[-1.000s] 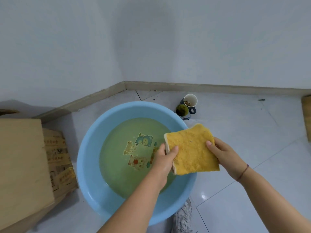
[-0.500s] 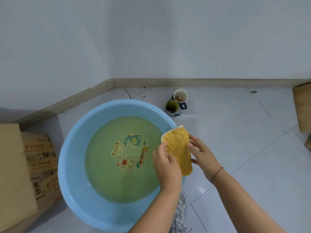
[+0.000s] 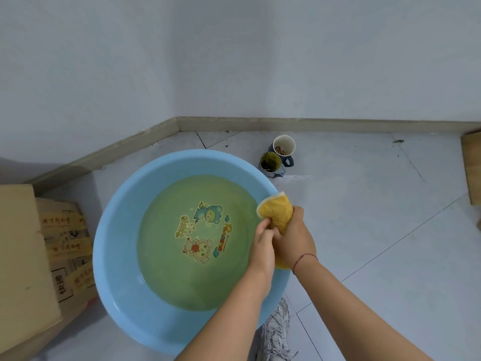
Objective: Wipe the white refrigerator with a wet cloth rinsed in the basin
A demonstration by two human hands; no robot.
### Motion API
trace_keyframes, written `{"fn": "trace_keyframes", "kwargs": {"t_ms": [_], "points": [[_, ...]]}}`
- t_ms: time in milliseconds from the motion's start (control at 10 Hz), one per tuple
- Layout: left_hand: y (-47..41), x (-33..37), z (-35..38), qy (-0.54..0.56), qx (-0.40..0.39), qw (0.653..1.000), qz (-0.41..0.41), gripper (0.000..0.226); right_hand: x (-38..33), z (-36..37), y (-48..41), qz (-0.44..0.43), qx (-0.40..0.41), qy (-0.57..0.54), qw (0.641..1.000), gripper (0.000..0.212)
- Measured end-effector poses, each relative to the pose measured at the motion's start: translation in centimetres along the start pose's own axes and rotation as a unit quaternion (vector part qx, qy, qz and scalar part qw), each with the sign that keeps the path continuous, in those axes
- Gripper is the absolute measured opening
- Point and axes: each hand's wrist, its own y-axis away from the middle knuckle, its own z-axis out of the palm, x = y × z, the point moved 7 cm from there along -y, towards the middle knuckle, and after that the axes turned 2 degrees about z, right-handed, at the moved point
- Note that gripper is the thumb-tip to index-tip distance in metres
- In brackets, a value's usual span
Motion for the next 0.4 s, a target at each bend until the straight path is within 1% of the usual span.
{"fn": "trace_keyframes", "kwargs": {"t_ms": [100,200,300,400], "points": [[0.1,0.5,-1.0,0.028,0.031,0.999,0.000,0.029,0.2,-0.2,0.6,0.005,0.004,0.014,1.000,0.059],[1.0,1.2,-2.2,0.027,0.067,0.997,0.009,0.027,0.7,-1.2,1.9,0.023,0.030,0.073,0.997,0.089],[1.9,1.5,-3.4,-0.015,0.086,0.996,0.018,0.038,0.4,-2.3,3.4,0.020,0.077,0.123,0.989,0.091],[4.1,4.0,-4.3,-0.060,0.092,0.993,0.036,0.044,-2.4,-3.4,4.7,-0.011,0.077,0.172,0.982,0.089]]}}
